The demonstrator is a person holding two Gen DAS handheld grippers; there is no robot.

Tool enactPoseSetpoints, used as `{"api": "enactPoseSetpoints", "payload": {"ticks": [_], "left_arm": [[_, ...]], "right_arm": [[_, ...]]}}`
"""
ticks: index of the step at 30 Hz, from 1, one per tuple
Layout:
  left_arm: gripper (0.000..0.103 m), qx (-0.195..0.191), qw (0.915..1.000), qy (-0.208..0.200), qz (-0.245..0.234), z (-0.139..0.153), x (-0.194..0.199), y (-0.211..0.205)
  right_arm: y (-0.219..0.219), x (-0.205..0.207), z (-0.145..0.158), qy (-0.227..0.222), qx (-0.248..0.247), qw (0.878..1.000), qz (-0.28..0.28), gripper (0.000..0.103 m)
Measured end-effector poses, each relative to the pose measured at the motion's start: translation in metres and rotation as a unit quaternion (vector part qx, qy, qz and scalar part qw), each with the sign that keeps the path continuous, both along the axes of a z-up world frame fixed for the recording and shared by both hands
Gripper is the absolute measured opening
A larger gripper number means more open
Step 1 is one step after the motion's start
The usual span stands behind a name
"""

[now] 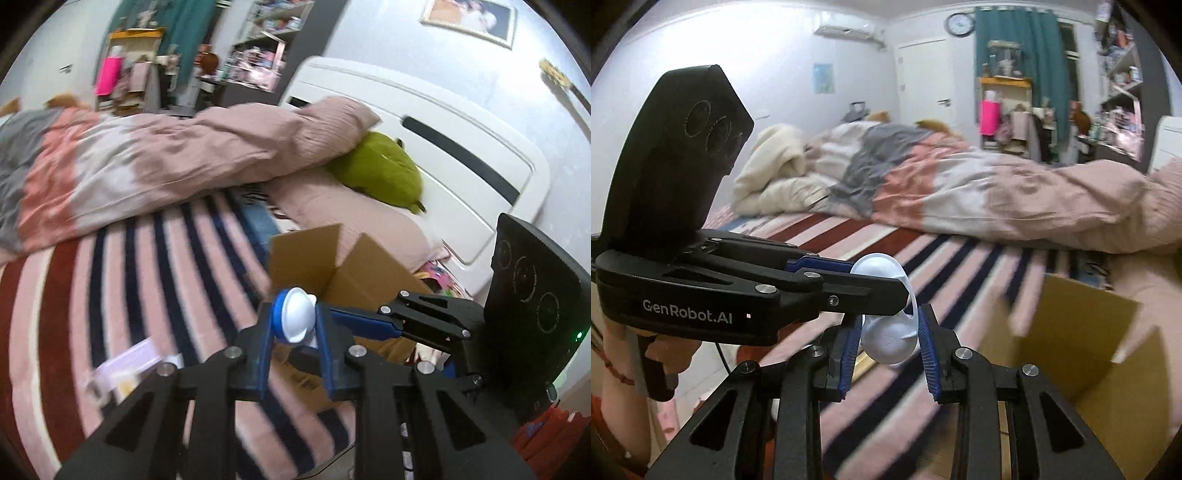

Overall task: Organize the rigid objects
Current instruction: 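Lower the lens case into the cardboard box and release it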

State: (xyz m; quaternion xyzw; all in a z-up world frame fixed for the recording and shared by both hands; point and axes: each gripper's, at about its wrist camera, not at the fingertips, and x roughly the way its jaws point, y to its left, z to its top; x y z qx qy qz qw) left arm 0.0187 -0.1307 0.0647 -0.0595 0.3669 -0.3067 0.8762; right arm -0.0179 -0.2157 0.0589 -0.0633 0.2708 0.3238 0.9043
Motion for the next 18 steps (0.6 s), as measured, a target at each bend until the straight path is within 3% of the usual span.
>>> {"api": "enactPoseSetpoints", "payload": {"ticks": [7,13,15,17,18], "left_arm": [[0.019,0.038,0.9934,0.07,-0.082,-0.019,0.046,-0.087],[0.019,0.078,0.9838,0.133,-0.092,-0.042,0.074,-0.113],[0.026,0.095,0.9836,0.131,-0.08,-0.04,0.073,-0.109],[0.051,0.091,0.9866,0.116,-0.07,-0.034,0.068,-0.099],[0.055,0.085,0.9887,0.105,-0.065,-0.029,0.065,-0.091]], "right_arm": [[-0.074,0.026,-0.011,0.047,-0.025,0.995,-0.083,0.026],[-0.094,0.058,-0.033,0.126,-0.049,0.985,-0.106,0.027],[-0.092,0.063,-0.037,0.138,-0.061,0.982,-0.113,0.027],[-0.091,0.061,-0.039,0.137,-0.074,0.98,-0.123,0.037],[-0.09,0.059,-0.039,0.133,-0.076,0.98,-0.125,0.042]]}}
